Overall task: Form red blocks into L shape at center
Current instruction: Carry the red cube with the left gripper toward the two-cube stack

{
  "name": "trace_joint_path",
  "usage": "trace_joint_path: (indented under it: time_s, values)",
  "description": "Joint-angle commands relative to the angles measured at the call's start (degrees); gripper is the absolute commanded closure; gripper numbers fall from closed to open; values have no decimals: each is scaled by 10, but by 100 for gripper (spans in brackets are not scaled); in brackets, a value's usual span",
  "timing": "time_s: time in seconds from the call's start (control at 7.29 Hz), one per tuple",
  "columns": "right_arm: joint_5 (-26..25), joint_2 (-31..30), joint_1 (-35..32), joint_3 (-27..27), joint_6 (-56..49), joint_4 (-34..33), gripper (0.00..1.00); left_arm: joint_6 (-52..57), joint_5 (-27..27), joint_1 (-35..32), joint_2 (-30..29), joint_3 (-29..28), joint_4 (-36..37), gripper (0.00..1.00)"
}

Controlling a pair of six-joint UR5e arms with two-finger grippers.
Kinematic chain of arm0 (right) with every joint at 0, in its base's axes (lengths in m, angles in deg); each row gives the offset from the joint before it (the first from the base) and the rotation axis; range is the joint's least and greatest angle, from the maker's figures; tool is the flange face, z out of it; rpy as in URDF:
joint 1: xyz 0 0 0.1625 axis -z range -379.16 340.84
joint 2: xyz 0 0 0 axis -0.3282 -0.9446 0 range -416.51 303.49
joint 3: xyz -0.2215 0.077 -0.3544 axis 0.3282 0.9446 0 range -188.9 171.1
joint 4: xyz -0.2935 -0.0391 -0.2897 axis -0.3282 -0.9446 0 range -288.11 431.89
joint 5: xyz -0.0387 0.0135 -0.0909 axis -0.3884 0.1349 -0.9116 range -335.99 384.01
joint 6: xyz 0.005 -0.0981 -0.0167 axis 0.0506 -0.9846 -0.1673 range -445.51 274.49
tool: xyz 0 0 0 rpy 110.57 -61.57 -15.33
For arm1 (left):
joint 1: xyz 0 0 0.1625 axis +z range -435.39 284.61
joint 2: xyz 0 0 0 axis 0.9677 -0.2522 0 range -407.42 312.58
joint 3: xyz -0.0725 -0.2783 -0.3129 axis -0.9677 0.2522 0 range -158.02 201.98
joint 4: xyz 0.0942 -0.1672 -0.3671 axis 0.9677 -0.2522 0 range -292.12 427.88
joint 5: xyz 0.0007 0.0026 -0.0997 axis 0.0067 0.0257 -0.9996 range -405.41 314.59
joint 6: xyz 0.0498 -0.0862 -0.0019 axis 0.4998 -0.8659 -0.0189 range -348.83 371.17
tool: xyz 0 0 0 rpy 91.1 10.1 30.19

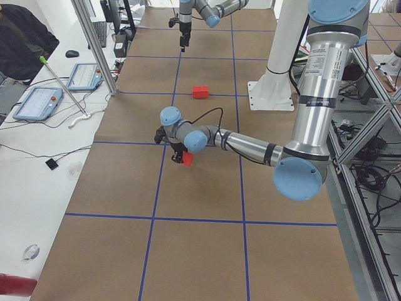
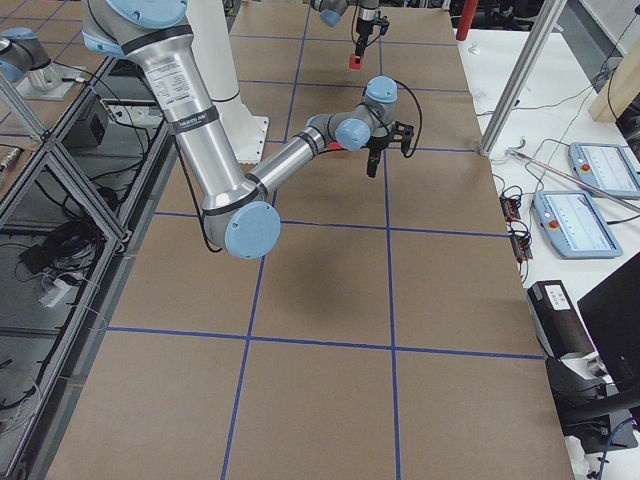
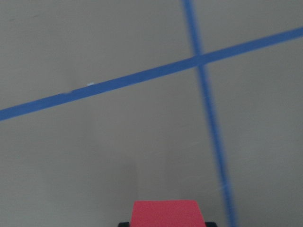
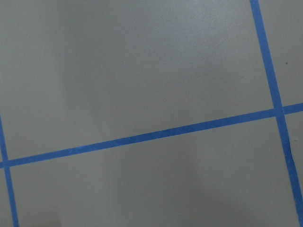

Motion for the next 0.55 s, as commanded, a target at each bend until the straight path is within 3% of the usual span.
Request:
trace_joint_path:
  time_s: [0.0,0.27,0.41]
  values:
    - [0,0,0,1,-1,-1,0,-290,72,94,-78,-2,20,100]
    - [0,-1,0,1,1,0,0,-521,92,99,-194,-59,134,100]
    - [0,0,0,1,1,0,0,-613,122,114,-211,-68,134,100]
